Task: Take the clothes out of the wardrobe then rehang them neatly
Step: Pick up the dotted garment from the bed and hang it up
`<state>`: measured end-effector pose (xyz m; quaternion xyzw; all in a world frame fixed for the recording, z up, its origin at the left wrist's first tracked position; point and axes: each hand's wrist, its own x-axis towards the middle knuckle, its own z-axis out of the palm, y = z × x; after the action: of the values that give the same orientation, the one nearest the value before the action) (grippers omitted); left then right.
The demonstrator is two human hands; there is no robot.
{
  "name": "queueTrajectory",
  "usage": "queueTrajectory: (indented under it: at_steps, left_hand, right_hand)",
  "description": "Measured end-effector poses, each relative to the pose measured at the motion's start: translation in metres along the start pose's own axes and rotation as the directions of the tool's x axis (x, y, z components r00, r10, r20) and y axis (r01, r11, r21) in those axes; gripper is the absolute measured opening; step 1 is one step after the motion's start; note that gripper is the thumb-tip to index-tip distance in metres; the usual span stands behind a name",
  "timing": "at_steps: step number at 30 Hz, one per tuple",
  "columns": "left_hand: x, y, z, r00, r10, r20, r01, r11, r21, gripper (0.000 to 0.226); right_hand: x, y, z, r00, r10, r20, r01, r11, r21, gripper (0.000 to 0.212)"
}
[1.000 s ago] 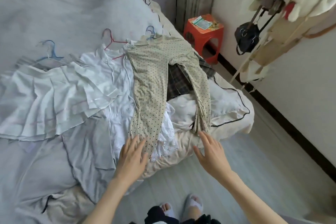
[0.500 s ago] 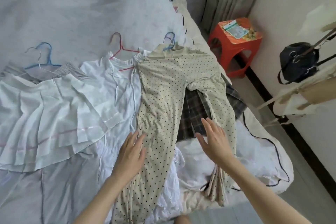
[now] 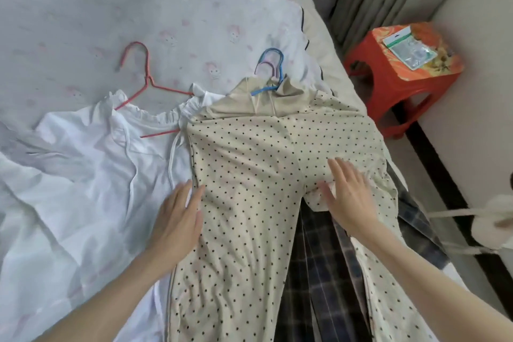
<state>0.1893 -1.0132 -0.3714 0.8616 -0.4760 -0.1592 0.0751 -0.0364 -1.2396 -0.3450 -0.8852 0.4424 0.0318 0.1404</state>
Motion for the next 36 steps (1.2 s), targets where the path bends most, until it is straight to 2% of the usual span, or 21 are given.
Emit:
queueTrajectory:
  at_steps: [3, 6, 9, 11, 14, 17, 20, 25, 27, 29, 31, 33, 36]
  left_hand:
    - [0.069, -0.001, 0.000, 0.988, 0.136, -0.078, -0.129, 0.988, 0.088, 0.051]
    - [0.129, 0.005, -0.006, 0.954, 0.193, -0.229, -0.160, 0.975, 0.155, 0.050]
    - [0.171, 0.006, -0.005, 0.941, 0.117, -0.318, -0.066, 0.984, 0.168, 0.049]
    - [0.186, 0.008, 0.004, 0.943, 0.034, -0.332, 0.010, 0.991, 0.131, 0.051]
    - [0.187, 0.010, 0.025, 0.929, 0.004, -0.370, 0.065, 0.983, 0.174, 0.048]
    - [0.182, 0.010, 0.036, 0.904, 0.018, -0.426, 0.066, 0.981, 0.181, 0.037]
    - [0.176, 0.005, 0.033, 0.884, 0.072, -0.462, -0.030, 0.995, 0.097, 0.030]
    - [0.141, 0.006, 0.018, 0.921, 0.042, -0.388, -0.039, 0.999, 0.014, 0.034]
    - [0.126, 0.008, 0.012, 0.958, 0.023, -0.286, -0.050, 0.995, -0.090, 0.036]
    - [0.107, 0.007, 0.001, 0.994, 0.029, -0.102, -0.049, 0.978, -0.203, 0.026]
    - [0.087, 0.009, -0.013, 0.997, 0.083, 0.005, -0.080, 0.971, -0.224, 0.017]
    - [0.070, 0.014, -0.029, 0.992, 0.129, -0.008, -0.128, 0.965, -0.231, 0.017]
    - [0.053, 0.026, -0.056, 0.972, 0.163, -0.167, -0.206, 0.934, -0.291, 0.015]
  right_hand:
    - [0.053, 0.003, 0.004, 0.999, -0.027, -0.036, 0.025, 0.997, -0.071, 0.056]
    - [0.106, 0.004, 0.004, 0.993, 0.047, -0.106, -0.058, 0.993, -0.100, 0.060]
    - [0.154, 0.003, 0.009, 0.980, 0.098, -0.171, -0.113, 0.991, -0.078, 0.063]
    - [0.178, 0.004, 0.018, 0.982, 0.061, -0.181, -0.079, 0.993, -0.092, 0.059]
    - [0.197, 0.004, 0.037, 0.968, 0.012, -0.251, -0.049, 0.988, -0.144, 0.049]
    - [0.193, 0.004, 0.047, 0.925, -0.001, -0.380, -0.067, 0.984, -0.166, 0.039]
    - [0.185, 0.006, 0.039, 0.912, -0.035, -0.409, -0.046, 0.982, -0.185, 0.035]
    - [0.154, 0.004, 0.015, 0.887, -0.137, -0.442, 0.057, 0.980, -0.189, 0.027]
    - [0.135, 0.003, 0.011, 0.905, -0.150, -0.399, 0.088, 0.982, -0.170, 0.028]
    - [0.109, 0.004, 0.002, 0.905, -0.167, -0.391, 0.106, 0.979, -0.173, 0.030]
    - [0.084, 0.006, -0.010, 0.890, -0.170, -0.423, 0.112, 0.981, -0.158, 0.033]
    - [0.062, 0.006, -0.024, 0.894, -0.135, -0.428, 0.103, 0.990, -0.099, 0.041]
    - [0.027, 0.008, -0.047, 0.881, -0.117, -0.458, 0.120, 0.993, -0.022, 0.055]
